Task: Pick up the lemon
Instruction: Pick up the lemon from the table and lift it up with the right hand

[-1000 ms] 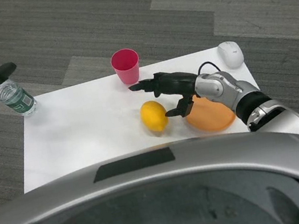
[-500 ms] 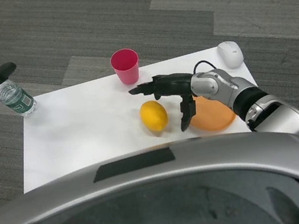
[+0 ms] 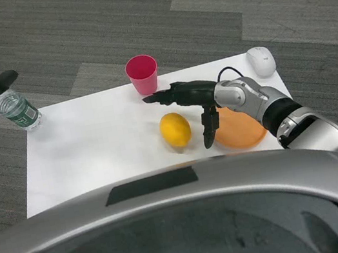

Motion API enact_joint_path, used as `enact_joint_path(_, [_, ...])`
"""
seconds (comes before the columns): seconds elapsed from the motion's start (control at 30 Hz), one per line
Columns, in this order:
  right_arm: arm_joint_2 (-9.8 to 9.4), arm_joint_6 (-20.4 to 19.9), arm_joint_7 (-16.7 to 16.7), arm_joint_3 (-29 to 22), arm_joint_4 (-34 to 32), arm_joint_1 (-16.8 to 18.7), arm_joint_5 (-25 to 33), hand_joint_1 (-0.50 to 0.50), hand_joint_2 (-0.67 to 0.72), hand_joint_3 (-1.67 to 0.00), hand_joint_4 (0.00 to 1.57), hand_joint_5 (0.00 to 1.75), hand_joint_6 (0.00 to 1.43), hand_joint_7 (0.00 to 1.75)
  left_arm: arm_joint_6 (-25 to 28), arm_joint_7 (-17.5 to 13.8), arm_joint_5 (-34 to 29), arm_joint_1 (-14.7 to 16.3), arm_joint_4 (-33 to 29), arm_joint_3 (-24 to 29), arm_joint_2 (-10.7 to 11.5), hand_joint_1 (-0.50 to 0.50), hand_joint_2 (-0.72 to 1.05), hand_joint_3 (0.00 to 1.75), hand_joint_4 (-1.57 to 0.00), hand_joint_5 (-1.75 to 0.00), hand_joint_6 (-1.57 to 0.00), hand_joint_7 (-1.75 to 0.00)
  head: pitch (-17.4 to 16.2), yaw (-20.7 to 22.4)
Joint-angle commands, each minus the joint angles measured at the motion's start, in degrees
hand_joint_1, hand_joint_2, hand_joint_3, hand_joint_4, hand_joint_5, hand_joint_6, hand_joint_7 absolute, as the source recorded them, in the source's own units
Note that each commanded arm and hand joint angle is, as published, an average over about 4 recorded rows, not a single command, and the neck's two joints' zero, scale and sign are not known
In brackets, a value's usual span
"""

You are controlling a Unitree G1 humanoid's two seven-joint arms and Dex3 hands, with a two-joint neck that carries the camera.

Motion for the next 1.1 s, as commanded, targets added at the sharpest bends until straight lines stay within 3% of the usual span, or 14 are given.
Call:
enact_joint_path(0.03, [-0.32,0.5,-0.4,0.1,-0.4,-0.9,0.6,-0.08,-0.16,-0.34,0.03,0.75,0.0,0.0,0.1,0.1,-0.2,0.3,0.2,0.4,0.6,0.5,0.96,0.07,-0.03,0.0,0.0,0.0,0.0,-0.1])
enact_joint_path(0.37, [0.63,2.2,-0.4,4.4,3.7,-3.5,1.7,-0.07,-0.29,-0.56,0.03,0.68,0.0,0.0,0.1,0.1,-0.2,0.3,0.2,0.5,0.5,0.5,0.96,0.09,-0.03,0.0,0.0,0.0,0.0,-0.4])
enact_joint_path(0.57, [1.29,2.7,-0.8,7.5,6.2,-5.2,3.2,-0.04,-0.29,-0.56,0.03,0.68,0.0,0.0,0.0,0.1,-0.1,0.4,0.3,0.7,0.5,0.5,0.96,0.09,-0.04,0.0,0.0,0.0,0.2,0.0])
enact_joint_path(1.1, [3.18,2.8,-2.8,7.6,10.9,-6.1,3.3,-0.04,-0.3,-0.65,0.03,0.68,0.0,0.0,0.0,0.1,-0.1,1.3,-0.1,1.3,0.9,0.5,0.96,0.09,-0.04,0.0,0.0,0.0,0.3,1.1])
